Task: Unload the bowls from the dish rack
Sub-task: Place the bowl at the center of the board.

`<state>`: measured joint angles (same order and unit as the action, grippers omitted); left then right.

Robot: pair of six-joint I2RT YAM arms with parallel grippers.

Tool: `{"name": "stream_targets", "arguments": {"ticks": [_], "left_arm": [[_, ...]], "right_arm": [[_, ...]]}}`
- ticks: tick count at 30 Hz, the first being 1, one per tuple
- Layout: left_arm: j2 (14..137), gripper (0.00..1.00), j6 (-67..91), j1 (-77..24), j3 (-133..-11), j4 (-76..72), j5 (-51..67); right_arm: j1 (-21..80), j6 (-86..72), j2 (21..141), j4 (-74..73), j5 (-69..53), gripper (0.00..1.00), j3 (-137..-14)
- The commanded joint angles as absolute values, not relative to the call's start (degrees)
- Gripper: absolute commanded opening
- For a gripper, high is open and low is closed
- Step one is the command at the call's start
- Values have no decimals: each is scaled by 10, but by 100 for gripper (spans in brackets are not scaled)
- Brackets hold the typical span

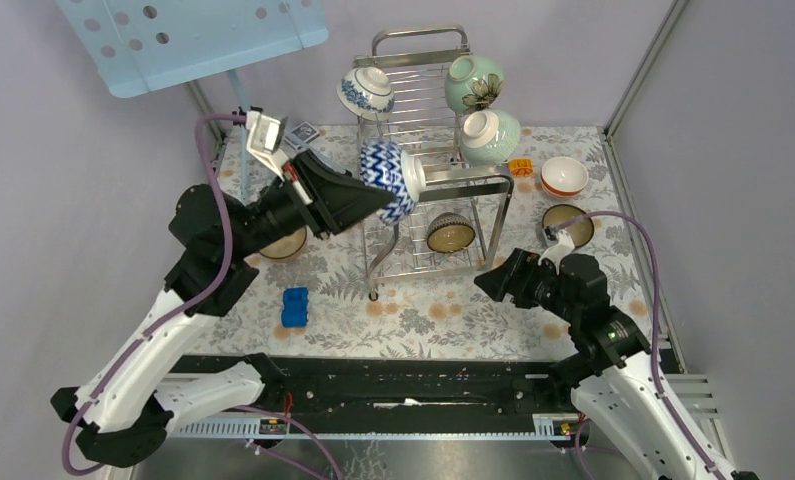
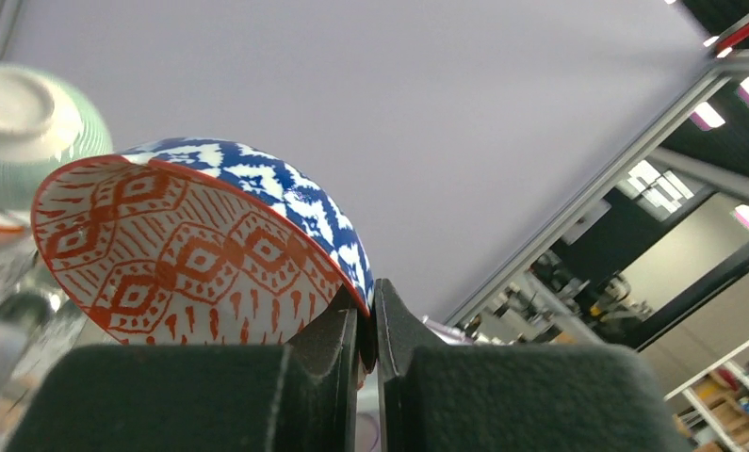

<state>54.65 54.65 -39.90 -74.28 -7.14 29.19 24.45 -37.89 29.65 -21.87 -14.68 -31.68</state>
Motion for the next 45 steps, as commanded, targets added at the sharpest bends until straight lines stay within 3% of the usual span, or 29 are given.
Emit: {"name": "stream_targets", "arguments": {"ticks": [1, 11, 19, 25, 37, 45], "left_arm": [[519, 0, 387, -466, -788, 121, 192], [552, 0, 245, -615, -861, 359, 54], [637, 0, 152, -852, -909, 476, -220], [664, 0, 101, -925, -870, 533, -330], [674, 0, 8, -973, -677, 529, -301], [656, 0, -153, -985, -582, 421, -194]], "right_arm": [[249, -357, 271, -248, -144, 85, -332], [249, -368, 236, -274, -131, 86, -292], [248, -370, 247, -289, -128, 84, -296], [249, -364, 294, -303, -140, 82, -310], [249, -347, 330, -382, -141, 74, -366], [249, -311, 351, -461, -139, 68, -428]]}}
